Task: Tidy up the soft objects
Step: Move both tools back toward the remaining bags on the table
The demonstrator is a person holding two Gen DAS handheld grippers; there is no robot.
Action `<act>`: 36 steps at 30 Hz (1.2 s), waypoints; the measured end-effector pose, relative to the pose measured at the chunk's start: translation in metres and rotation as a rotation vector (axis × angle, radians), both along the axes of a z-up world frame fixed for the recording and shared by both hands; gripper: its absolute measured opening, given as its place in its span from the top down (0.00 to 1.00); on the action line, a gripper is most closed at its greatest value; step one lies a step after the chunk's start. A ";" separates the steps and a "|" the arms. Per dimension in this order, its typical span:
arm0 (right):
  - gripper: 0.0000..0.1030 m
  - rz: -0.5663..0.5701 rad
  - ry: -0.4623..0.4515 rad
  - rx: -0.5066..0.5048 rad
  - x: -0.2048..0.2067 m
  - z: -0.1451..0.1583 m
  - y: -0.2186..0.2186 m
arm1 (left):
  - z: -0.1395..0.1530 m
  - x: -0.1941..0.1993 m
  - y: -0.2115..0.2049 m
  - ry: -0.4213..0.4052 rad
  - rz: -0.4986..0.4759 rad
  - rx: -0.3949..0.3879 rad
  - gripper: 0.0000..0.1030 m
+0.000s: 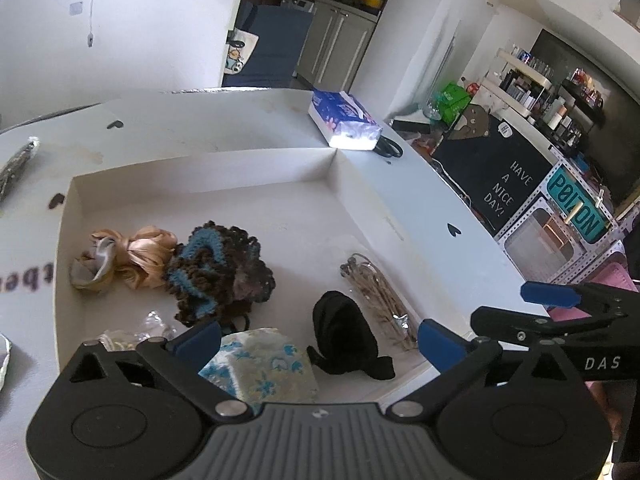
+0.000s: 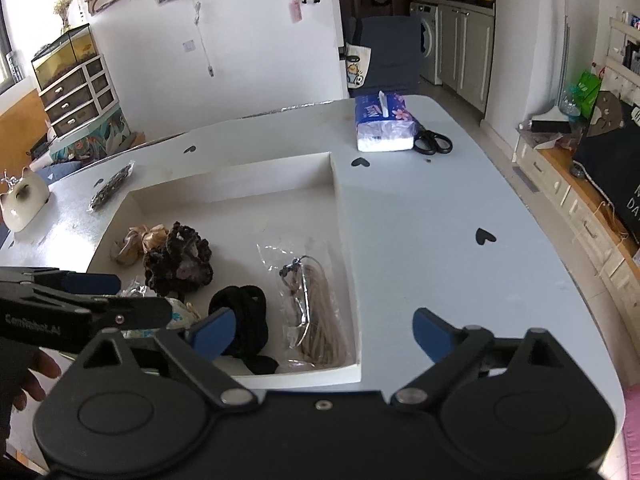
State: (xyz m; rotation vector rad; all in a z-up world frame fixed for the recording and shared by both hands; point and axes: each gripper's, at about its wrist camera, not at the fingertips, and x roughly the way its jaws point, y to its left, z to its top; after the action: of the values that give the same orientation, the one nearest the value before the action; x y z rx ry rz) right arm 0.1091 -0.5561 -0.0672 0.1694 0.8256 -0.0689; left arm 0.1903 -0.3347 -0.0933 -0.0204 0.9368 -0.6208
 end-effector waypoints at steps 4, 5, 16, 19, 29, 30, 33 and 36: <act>0.00 -0.022 -0.012 -0.014 -0.006 0.001 0.001 | 0.003 -0.004 0.007 -0.028 0.010 0.006 0.00; 0.00 -0.025 -0.014 -0.016 -0.006 0.001 0.001 | 0.004 -0.005 0.009 -0.035 0.011 0.007 0.00; 0.00 -0.092 -0.067 -0.037 -0.022 0.007 0.015 | 0.010 -0.010 0.034 -0.074 0.006 0.005 0.00; 0.00 -0.110 -0.085 -0.035 -0.024 0.010 0.023 | 0.012 -0.009 0.044 -0.083 -0.005 0.002 0.00; 0.00 -0.141 -0.106 -0.027 -0.020 0.009 0.067 | 0.019 -0.003 0.092 -0.102 0.018 0.008 0.00; 0.00 -0.142 -0.106 -0.029 -0.019 0.009 0.072 | 0.020 -0.002 0.099 -0.101 0.025 0.008 0.00; 0.00 -0.126 -0.113 -0.030 -0.013 0.010 0.091 | 0.021 0.001 0.119 -0.100 0.046 0.007 0.00; 0.00 -0.102 -0.118 -0.030 -0.003 0.010 0.110 | 0.022 0.004 0.141 -0.100 0.073 0.012 0.00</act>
State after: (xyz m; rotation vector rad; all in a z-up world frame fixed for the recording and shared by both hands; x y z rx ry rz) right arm 0.1061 -0.4457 -0.0575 0.1851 0.6976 -0.1658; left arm 0.1943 -0.1940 -0.0717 -0.0132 0.8396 -0.5439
